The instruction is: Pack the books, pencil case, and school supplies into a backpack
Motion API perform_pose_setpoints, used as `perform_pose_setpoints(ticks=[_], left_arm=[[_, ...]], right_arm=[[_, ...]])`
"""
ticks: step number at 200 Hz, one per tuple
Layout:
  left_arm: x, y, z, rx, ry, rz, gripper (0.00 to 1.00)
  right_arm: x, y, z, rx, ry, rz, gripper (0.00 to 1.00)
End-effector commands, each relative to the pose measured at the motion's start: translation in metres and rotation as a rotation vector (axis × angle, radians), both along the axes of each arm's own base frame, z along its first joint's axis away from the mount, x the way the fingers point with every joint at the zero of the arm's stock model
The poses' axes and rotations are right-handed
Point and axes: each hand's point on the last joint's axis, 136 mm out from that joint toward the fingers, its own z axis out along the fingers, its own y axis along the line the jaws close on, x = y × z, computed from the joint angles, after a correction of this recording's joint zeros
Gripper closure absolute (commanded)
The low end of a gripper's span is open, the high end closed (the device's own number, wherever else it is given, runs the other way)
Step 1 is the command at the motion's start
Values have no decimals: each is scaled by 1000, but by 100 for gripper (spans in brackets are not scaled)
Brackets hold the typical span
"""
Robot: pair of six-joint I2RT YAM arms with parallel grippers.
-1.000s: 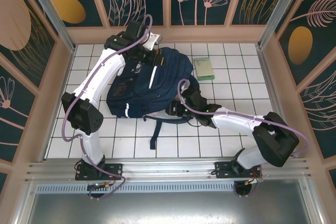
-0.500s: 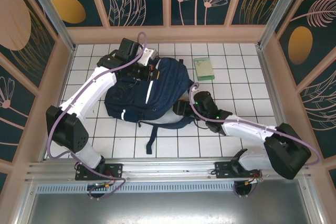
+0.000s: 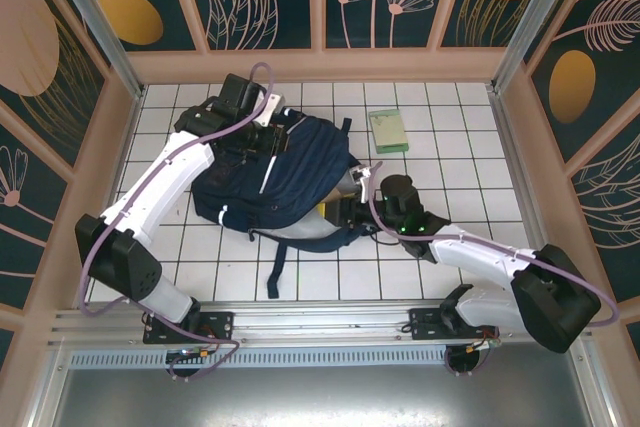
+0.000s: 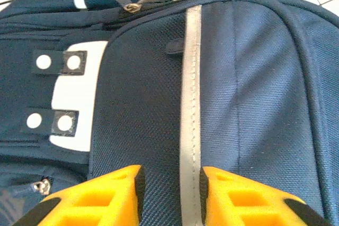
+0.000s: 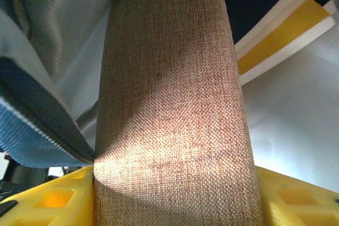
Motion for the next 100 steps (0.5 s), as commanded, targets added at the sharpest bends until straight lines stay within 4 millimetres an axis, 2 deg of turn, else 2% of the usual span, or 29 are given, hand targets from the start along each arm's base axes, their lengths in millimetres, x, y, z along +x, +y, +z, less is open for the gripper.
perform_pose_setpoints(ticks=[1, 21, 32, 60, 71, 100], left_arm=[[-10, 4, 32, -56, -42, 23, 54], [-17, -10, 58, -154, -57, 7, 49], [-26, -22, 61, -147, -51, -20, 46], [-51, -70, 42, -79, -9, -124, 41], [-62, -79, 26, -16, 22, -145, 40], [-62, -79, 4, 89, 27, -125, 39]], right_arm=[[-5, 24, 60, 149, -127, 98, 68], [-9, 34, 66, 169, -126, 117, 68], [-12, 39, 69, 174, -131, 126, 69], [-14, 47, 71, 173, -136, 134, 69], [-14, 47, 70, 170, -134, 133, 69], [-12, 45, 71, 169, -141, 115, 70]])
